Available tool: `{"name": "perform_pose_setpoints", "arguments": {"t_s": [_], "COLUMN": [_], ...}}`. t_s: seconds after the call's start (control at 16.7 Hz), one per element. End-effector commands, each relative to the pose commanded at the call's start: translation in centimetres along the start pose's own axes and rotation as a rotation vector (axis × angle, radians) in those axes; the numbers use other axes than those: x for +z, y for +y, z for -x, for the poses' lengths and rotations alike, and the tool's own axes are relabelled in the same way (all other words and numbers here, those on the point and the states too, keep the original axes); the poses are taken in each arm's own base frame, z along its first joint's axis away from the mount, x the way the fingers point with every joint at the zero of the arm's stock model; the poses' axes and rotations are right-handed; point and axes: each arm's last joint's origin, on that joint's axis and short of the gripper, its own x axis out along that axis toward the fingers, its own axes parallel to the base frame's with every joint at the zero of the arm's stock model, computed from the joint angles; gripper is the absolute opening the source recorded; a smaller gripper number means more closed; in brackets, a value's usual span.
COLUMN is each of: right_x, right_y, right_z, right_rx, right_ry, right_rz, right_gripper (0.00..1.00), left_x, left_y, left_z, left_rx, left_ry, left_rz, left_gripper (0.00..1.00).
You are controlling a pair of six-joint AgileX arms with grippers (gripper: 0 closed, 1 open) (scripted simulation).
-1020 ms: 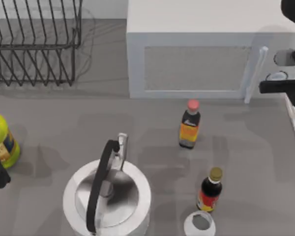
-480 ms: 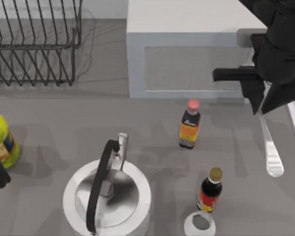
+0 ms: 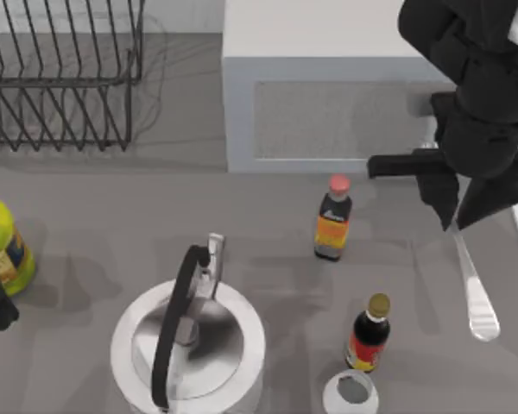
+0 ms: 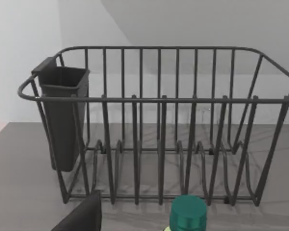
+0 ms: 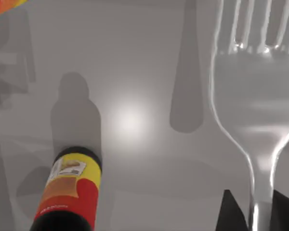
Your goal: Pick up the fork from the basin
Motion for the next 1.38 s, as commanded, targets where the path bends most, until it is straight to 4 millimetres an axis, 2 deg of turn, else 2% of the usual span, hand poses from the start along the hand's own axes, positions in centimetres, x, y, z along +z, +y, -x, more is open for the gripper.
{"name": "perform_pose_setpoints", "arguments": {"t_s": [0.3, 0.42, 0.6, 0.96, 1.38], "right_x": [0.5, 0.9, 1.5, 1.8, 1.8], "right_y": [0.5, 0.2, -0.2, -0.3, -0.3], "right_z": [-5.8, -7.5, -8.6, -8.7, -8.7], "right_rx": [-0.021, -0.008, 0.026, 0.038, 0.038], "right_ry": [0.03, 0.017, -0.028, -0.043, -0.043], "right_rz": [0.006, -0.004, -0.019, -0.023, -0.023], "right_gripper": [0.0, 0.0, 0.0, 0.0, 0.53], "left_x": [0.0, 0.0, 0.0, 0.0, 0.0], "left_y": [0.0, 0.0, 0.0, 0.0, 0.0], "left_z": [0.0, 0.0, 0.0, 0.0, 0.0], "left_rx": [0.0, 0.0, 0.0, 0.0, 0.0], "left_ry": [0.0, 0.0, 0.0, 0.0, 0.0], "left_rz": [0.0, 0.0, 0.0, 0.0, 0.0], "left_gripper": [1.0, 1.0, 1.0, 1.0, 1.0]}}
